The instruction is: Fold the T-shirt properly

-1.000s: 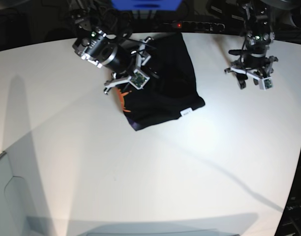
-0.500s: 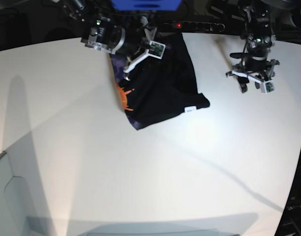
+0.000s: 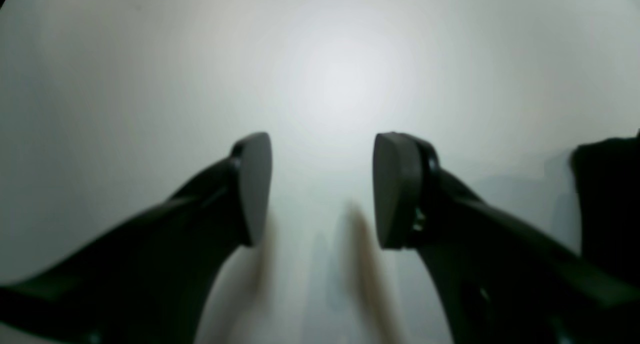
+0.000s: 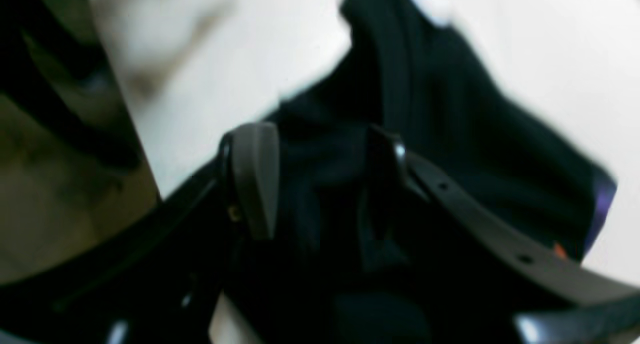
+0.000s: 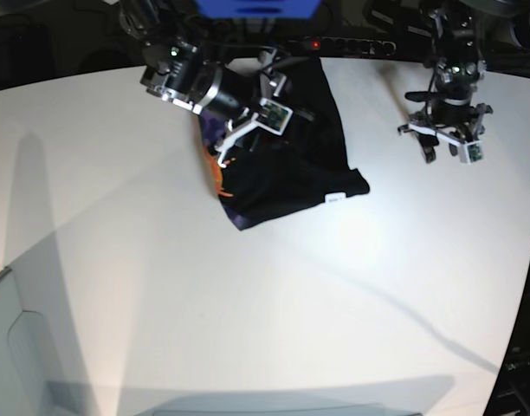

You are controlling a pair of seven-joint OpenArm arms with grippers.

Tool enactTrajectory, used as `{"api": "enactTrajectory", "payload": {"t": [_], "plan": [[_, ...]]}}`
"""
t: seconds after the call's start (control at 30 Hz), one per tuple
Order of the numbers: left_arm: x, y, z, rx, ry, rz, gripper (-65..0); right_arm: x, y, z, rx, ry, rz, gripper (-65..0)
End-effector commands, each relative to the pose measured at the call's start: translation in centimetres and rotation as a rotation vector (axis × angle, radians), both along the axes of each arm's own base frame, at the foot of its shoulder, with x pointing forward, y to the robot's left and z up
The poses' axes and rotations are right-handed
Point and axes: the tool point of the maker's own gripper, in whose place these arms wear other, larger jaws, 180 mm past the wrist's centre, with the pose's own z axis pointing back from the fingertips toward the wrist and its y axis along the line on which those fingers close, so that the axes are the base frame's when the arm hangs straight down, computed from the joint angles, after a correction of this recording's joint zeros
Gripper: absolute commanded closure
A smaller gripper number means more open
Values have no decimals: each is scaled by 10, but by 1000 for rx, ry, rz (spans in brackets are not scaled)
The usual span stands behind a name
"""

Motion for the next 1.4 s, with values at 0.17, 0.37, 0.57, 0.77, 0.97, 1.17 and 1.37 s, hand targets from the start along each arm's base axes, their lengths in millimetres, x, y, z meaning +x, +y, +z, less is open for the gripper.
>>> {"api": "enactTrajectory", "payload": {"t": [0.17, 0.37, 0.57, 0.77, 0.97, 1.17, 1.37], "plan": [[8, 0, 21, 33, -63, -20, -318, 6, 9, 17, 79, -29, -8, -294], [8, 0, 21, 33, -63, -20, -317, -2, 8, -24, 26, 78, -2, -294], [8, 0, 22, 33, -64, -20, -317, -16, 5, -45, -12, 130, 23, -294], [8, 1, 22, 38, -63, -21, -317, -67, 30, -45, -24, 137, 223, -294], [4, 23, 31, 64, -80, 38, -317, -76, 36, -40, -26, 108, 288, -294], [-2, 42, 38, 90, -92, 89, -317, -50, 32, -34, -33, 57, 253, -292], [-10, 49, 37, 98, -78, 106, -318, 5, 17, -18, -6, -4, 105, -292]]}}
